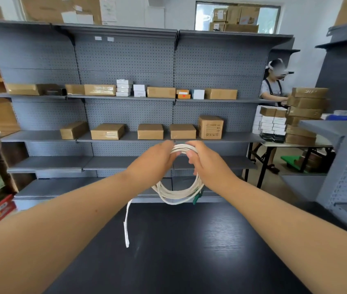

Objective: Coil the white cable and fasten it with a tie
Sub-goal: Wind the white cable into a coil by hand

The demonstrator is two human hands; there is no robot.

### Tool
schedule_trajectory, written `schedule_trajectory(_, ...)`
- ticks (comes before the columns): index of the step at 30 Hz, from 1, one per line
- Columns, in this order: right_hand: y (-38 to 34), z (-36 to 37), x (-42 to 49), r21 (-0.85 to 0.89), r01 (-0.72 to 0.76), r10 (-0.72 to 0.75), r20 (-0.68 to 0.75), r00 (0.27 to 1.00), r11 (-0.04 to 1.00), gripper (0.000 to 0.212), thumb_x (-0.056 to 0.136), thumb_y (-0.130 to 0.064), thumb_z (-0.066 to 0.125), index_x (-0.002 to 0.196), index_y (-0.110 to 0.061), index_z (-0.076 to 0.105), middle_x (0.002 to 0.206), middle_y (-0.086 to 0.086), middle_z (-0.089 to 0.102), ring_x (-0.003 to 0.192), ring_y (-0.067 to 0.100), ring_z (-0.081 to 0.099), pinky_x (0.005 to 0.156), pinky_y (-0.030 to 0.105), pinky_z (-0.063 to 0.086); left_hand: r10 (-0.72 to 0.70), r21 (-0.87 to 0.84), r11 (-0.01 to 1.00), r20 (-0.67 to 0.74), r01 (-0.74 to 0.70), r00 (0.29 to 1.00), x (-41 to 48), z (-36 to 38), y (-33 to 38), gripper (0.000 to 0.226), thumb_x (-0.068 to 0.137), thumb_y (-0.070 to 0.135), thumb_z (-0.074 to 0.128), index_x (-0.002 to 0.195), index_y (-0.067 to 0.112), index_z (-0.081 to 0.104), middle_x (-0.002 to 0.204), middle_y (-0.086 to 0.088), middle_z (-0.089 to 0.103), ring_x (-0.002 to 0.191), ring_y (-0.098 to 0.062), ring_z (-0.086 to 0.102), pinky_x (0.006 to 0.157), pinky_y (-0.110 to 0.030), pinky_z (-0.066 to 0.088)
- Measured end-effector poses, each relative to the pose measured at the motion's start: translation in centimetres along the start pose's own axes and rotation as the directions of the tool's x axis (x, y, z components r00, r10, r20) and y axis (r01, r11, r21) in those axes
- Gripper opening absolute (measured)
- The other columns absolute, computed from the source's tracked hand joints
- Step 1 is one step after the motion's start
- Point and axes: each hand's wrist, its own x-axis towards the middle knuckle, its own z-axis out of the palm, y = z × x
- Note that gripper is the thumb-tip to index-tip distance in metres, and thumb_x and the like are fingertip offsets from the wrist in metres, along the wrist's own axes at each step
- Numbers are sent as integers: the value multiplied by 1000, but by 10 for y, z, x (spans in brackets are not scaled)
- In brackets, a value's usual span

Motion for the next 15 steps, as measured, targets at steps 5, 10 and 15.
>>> schedule_trajectory(5,-3,2,1,-125,39,-39,10,999,991,30,99,-26,36,119,-8,49,92,1,49,81,15,45,68,28,29,17,-6,1000,21,-17,1000,-3,2,-8,29,98,30,38,99,3,48,83,-15,56,75,-33,57,68,-39,41)
schedule_trajectory(10,-7,5,3,-158,41,-44,-18,999,987,28,99,-25,37,110,-4,52,93,6,52,83,19,44,68,31,30,-18,-151,988,44,24,999,-10,5,-16,23,96,27,46,111,10,46,86,-11,64,80,-26,59,71,-36,46)
schedule_trajectory(15,-4,4,7,-57,17,-29,-214,976,998,27,98,-21,39,108,-2,55,94,11,58,85,25,51,69,33,32,-216,-554,789,157,267,964,-18,11,-20,18,91,28,57,105,18,55,83,0,67,77,-10,60,74,-26,45)
